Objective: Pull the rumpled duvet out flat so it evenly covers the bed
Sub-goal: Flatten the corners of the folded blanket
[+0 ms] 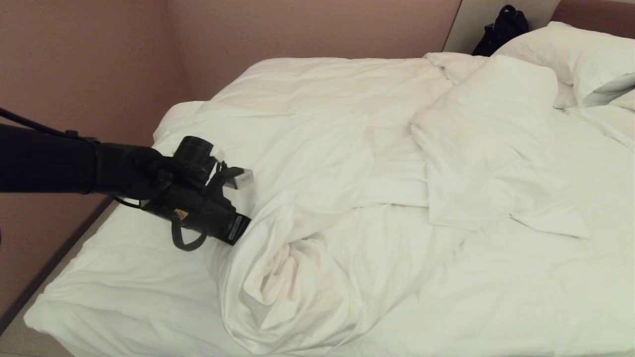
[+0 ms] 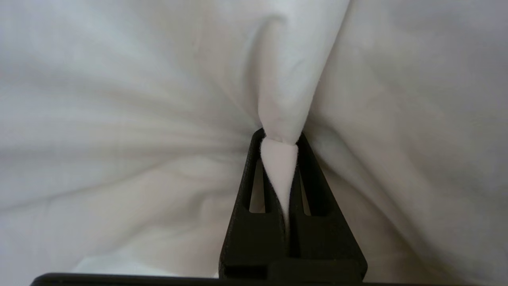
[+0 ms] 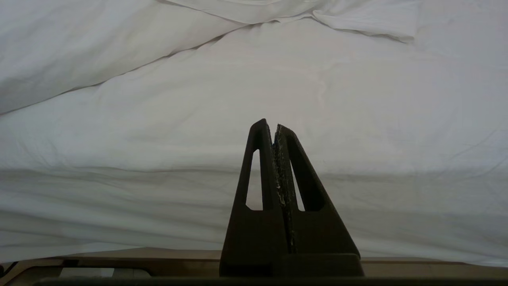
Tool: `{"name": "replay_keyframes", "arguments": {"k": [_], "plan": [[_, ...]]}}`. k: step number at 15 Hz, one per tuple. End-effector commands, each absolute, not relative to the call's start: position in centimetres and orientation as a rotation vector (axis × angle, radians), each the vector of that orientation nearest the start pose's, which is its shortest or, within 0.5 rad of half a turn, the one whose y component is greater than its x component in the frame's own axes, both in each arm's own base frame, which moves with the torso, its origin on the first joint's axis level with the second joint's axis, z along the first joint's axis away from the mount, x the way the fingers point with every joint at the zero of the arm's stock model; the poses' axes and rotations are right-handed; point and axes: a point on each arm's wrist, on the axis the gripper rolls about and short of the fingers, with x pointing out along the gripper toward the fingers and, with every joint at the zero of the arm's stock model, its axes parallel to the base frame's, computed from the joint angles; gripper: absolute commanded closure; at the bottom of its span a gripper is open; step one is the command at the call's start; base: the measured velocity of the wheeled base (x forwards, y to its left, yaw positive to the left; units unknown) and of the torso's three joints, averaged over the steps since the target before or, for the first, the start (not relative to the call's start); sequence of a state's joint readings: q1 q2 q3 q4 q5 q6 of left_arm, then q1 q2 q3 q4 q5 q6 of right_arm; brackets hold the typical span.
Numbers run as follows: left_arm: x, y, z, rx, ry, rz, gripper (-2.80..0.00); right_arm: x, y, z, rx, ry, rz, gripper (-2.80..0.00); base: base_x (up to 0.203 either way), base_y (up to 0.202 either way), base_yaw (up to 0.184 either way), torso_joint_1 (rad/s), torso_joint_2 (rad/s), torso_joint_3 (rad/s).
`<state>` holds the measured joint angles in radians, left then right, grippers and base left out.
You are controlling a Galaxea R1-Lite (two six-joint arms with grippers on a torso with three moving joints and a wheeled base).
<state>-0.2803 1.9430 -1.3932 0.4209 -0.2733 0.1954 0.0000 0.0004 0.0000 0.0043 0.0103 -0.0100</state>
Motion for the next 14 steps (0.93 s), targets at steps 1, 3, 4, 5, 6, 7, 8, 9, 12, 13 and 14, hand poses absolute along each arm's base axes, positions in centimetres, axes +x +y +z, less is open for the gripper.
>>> {"name": "replay_keyframes", "arguments": {"k": [1, 3, 4, 5, 6, 7, 8, 9, 12, 13, 14], "plan": [[32.6, -9.3, 17.3, 0.194, 0.935, -0.569, 0.00, -2.3, 0.0, 7.5, -0.011, 0.005, 0.011, 0.00, 0.000, 0.000, 0.000, 0.000, 0.00, 0.000], [31.9, -8.2, 17.5, 0.192, 0.939, -0.537, 0.00, -2.3, 0.0, 7.5, -0.011, 0.005, 0.011, 0.00, 0.000, 0.000, 0.000, 0.000, 0.00, 0.000], [31.2, -7.4, 17.9, 0.183, 0.935, -0.517, 0.00, -2.3, 0.0, 7.5, -0.011, 0.005, 0.011, 0.00, 0.000, 0.000, 0.000, 0.000, 0.00, 0.000], [30.6, -6.6, 18.2, 0.175, 0.933, -0.497, 0.00, -2.3, 0.0, 7.5, -0.011, 0.005, 0.011, 0.00, 0.000, 0.000, 0.000, 0.000, 0.00, 0.000], [30.0, -6.2, 18.7, 0.172, 0.919, -0.488, 0.00, -2.3, 0.0, 7.5, -0.011, 0.005, 0.011, 0.00, 0.000, 0.000, 0.000, 0.000, 0.00, 0.000], [29.2, -5.9, 19.2, 0.171, 0.909, -0.480, 0.00, -2.3, 0.0, 7.5, -0.011, 0.005, 0.011, 0.00, 0.000, 0.000, 0.000, 0.000, 0.00, 0.000], [28.5, -5.6, 19.4, 0.171, 0.910, -0.475, 0.00, -2.3, 0.0, 7.5, -0.011, 0.005, 0.011, 0.00, 0.000, 0.000, 0.000, 0.000, 0.00, 0.000], [27.7, -5.4, 19.2, 0.176, 0.921, -0.465, 0.00, -2.3, 0.0, 7.5, -0.011, 0.005, 0.011, 0.00, 0.000, 0.000, 0.000, 0.000, 0.00, 0.000], [26.1, -4.9, 17.2, 0.227, 1.001, -0.411, 0.00, -2.3, 0.0, 7.5, -0.011, 0.005, 0.011, 0.00, 0.000, 0.000, 0.000, 0.000, 0.00, 0.000], [25.9, -4.9, 16.9, 0.234, 1.013, -0.404, 0.00, -2.3, 0.0, 7.5, -0.011, 0.005, 0.011, 0.00, 0.000, 0.000, 0.000, 0.000, 0.00, 0.000], [25.4, -4.8, 16.0, 0.233, 1.051, -0.405, 0.00, -2.3, 0.0, 7.5, -0.011, 0.005, 0.011, 0.00, 0.000, 0.000, 0.000, 0.000, 0.00, 0.000]]}}
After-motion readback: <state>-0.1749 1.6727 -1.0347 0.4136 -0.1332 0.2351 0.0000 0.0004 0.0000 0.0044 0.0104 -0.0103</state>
